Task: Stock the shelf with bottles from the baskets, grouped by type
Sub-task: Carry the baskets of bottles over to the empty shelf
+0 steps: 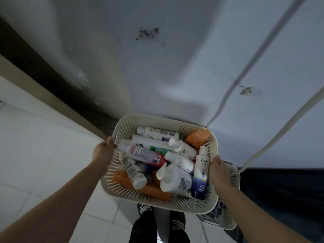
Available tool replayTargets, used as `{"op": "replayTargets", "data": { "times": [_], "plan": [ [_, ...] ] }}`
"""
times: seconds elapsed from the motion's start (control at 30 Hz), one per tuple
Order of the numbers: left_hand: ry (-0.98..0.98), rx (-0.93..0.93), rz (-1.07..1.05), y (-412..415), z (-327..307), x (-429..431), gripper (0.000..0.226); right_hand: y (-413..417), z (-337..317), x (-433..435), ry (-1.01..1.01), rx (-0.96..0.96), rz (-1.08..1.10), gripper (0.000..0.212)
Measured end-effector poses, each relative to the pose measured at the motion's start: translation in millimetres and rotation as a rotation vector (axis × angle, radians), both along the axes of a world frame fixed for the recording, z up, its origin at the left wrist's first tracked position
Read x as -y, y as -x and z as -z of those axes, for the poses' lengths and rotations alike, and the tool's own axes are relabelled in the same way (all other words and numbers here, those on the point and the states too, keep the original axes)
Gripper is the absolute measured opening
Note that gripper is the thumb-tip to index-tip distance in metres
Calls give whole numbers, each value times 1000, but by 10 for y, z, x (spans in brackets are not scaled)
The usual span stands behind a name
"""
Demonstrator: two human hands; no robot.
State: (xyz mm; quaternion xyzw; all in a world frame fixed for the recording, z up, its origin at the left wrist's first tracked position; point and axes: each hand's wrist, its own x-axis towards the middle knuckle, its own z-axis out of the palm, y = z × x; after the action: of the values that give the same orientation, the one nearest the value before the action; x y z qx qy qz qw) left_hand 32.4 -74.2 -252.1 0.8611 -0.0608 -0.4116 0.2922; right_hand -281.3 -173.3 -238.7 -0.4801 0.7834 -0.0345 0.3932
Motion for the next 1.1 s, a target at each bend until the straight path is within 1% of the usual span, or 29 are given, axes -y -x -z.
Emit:
{"op": "replayTargets", "data": {
  "times": [0.2, 0.3, 0.37, 0.47, 0.6, 0.67, 0.77, 0.9, 1.1],
  "plan": [
    [-13, 75, -139, 171, -304, -517, 49, -28, -238, -55, 24, 2, -139, 54],
    [-11, 90, -226, 274, -473, -870, 49, -61, -387, -142, 28, -10, -262, 51],
    [0, 109, -316, 389, -577, -1129, 49, -73, -463, -210, 43, -13, -328, 49],
    [30, 130, -450, 623, -748, -1547, 48, -113, -638, -338, 74, 22, -363, 49],
    [73, 125, -618, 968, -976, -2082, 45, -175, -809, -473, 88, 79, -435, 57],
    [84, 143, -695, 1145, -1060, -2349, 45, -236, -918, -546, 57, 159, -435, 52],
    [155, 137, -829, 1425, -1157, -2772, 42, -340, -1055, -665, -19, 285, -442, 46],
    [252, 118, -1011, 1821, -1259, -3299, 37, -457, -1251, -932, -106, 349, -548, 41],
    [263, 154, -1240, 2299, -1359, -4096, 34, -575, -1655, -1580, -253, 467, -691, 35]
  ]
}}
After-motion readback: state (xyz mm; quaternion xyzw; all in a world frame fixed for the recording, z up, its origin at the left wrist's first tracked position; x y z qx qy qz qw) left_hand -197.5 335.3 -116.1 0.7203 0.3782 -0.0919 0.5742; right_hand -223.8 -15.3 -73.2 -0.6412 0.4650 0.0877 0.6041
